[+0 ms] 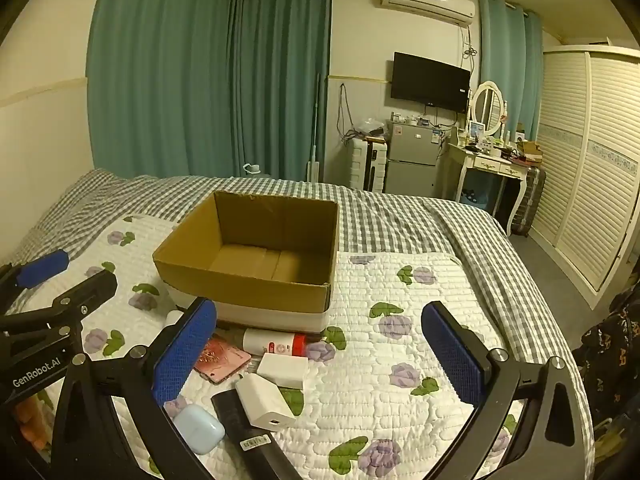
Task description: Organize rigid objects
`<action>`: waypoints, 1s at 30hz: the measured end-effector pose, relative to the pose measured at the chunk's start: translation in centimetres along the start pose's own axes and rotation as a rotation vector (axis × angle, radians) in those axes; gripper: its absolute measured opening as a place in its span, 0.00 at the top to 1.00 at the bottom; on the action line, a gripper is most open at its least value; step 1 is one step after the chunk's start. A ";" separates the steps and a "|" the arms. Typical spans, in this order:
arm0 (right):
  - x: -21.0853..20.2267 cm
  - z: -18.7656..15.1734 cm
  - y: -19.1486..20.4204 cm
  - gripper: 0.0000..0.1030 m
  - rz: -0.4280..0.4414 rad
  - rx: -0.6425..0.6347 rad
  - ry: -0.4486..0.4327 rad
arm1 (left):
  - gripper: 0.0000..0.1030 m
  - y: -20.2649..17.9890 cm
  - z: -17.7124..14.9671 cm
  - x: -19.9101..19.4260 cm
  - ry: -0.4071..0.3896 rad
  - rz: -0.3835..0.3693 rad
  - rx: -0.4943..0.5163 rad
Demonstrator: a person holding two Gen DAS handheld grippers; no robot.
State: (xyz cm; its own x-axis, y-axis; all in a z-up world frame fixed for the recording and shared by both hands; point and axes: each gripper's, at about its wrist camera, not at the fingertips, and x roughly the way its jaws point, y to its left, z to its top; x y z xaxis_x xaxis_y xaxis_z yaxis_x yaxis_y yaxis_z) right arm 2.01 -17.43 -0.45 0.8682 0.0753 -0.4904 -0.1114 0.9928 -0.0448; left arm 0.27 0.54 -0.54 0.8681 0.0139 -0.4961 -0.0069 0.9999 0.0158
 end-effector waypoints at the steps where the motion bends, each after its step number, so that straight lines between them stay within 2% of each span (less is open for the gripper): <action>1: 0.0 0.0 0.0 0.00 -0.001 0.001 0.000 | 0.24 -0.4 0.0 -0.2 0.000 0.000 0.001; 30: 0.3 -0.7 -0.1 0.00 0.004 -0.006 0.004 | 0.24 -0.4 0.1 -0.2 0.008 0.000 -0.011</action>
State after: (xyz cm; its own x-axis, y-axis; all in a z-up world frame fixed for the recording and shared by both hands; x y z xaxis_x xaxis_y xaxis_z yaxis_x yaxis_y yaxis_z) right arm 1.97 -17.56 -1.25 0.8656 0.0793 -0.4944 -0.1182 0.9918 -0.0480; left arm 0.15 0.16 -0.32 0.8641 0.0141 -0.5032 -0.0128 0.9999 0.0060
